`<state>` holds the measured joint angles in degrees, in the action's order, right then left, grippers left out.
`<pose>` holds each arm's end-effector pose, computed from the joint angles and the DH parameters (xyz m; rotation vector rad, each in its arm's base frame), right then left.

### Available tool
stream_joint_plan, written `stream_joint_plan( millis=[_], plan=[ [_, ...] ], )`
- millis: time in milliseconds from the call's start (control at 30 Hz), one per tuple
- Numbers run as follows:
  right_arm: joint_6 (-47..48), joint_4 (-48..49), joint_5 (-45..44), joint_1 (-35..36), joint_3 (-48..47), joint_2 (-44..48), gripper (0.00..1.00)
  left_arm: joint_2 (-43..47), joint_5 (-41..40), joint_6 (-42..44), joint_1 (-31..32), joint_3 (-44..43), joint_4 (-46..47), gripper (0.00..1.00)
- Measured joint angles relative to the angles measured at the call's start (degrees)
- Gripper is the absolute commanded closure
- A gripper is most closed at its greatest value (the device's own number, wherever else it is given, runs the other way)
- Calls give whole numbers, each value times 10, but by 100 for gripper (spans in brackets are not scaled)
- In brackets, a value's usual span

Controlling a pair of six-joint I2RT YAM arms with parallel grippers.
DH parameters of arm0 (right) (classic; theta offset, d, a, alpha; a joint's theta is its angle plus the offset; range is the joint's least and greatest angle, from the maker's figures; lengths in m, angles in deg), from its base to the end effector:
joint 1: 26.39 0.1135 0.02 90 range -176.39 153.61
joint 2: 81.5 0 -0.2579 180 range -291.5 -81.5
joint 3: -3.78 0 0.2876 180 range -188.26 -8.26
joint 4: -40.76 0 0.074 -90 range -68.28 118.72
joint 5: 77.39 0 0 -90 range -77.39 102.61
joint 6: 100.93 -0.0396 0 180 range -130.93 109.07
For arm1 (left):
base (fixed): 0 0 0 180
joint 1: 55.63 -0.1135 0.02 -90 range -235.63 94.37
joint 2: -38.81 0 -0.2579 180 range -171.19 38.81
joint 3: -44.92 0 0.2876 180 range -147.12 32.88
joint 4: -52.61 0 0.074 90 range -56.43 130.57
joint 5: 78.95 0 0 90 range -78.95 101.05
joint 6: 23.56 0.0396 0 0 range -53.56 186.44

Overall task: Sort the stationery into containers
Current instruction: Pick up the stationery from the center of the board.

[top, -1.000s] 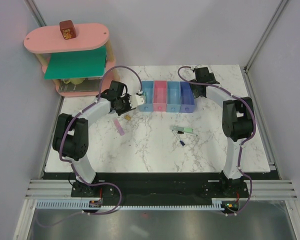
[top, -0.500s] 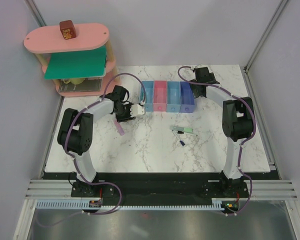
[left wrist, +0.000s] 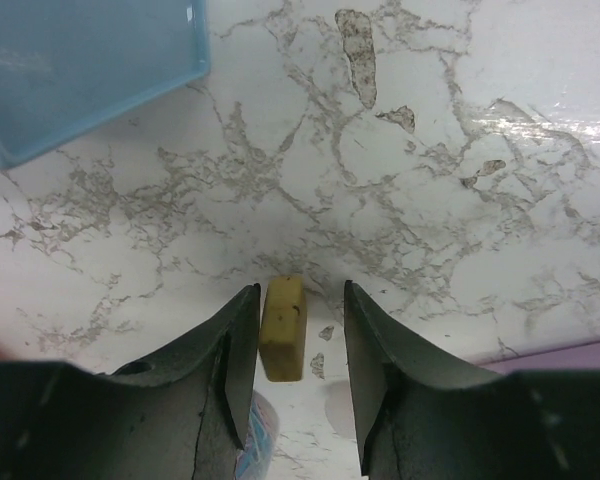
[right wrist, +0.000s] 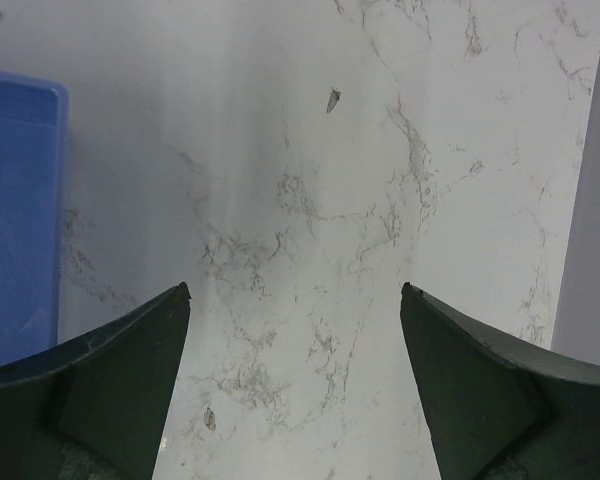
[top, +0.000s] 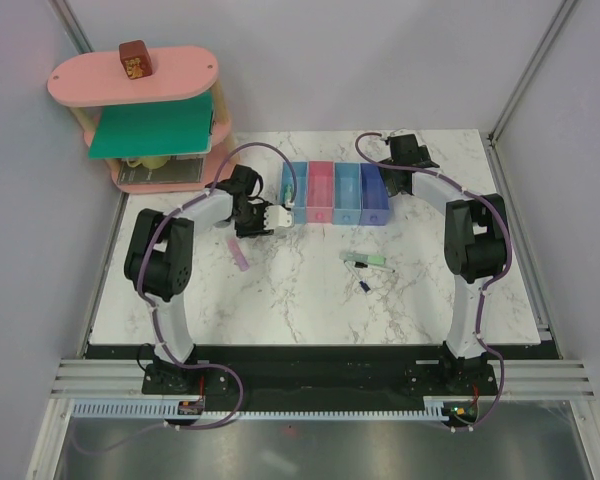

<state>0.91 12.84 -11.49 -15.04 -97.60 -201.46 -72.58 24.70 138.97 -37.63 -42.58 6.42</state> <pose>0.4907 0.0820 0.1654 -0.2751 2.3322 -0.5035 0.3921 -0.1372 0.1314 1.9757 1.8769 -0.0707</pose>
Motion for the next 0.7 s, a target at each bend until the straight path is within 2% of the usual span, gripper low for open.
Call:
stream_joint_plan(
  millis=[67,100,167,200,233,500,700],
  plan=[
    [0,0,0,0,0,0,6,-4,0,6,4,-6,-2,64],
    [0,0,0,0,0,0,6,-6,0,8,6,-9,-2,74],
    [0,0,0,0,-1,0,6,-10,0,13,10,-11,-2,84],
    [1,0,0,0,-1,0,6,-12,0,15,12,-13,-1,95],
    [0,0,0,0,-1,0,7,-14,-1,16,13,-16,-3,98],
    [0,-4,1,1,-7,0,7,-14,-1,18,13,-24,-21,98],
    [-1,-5,4,5,-13,0,7,2,36,-16,15,-45,-81,98]
  ],
)
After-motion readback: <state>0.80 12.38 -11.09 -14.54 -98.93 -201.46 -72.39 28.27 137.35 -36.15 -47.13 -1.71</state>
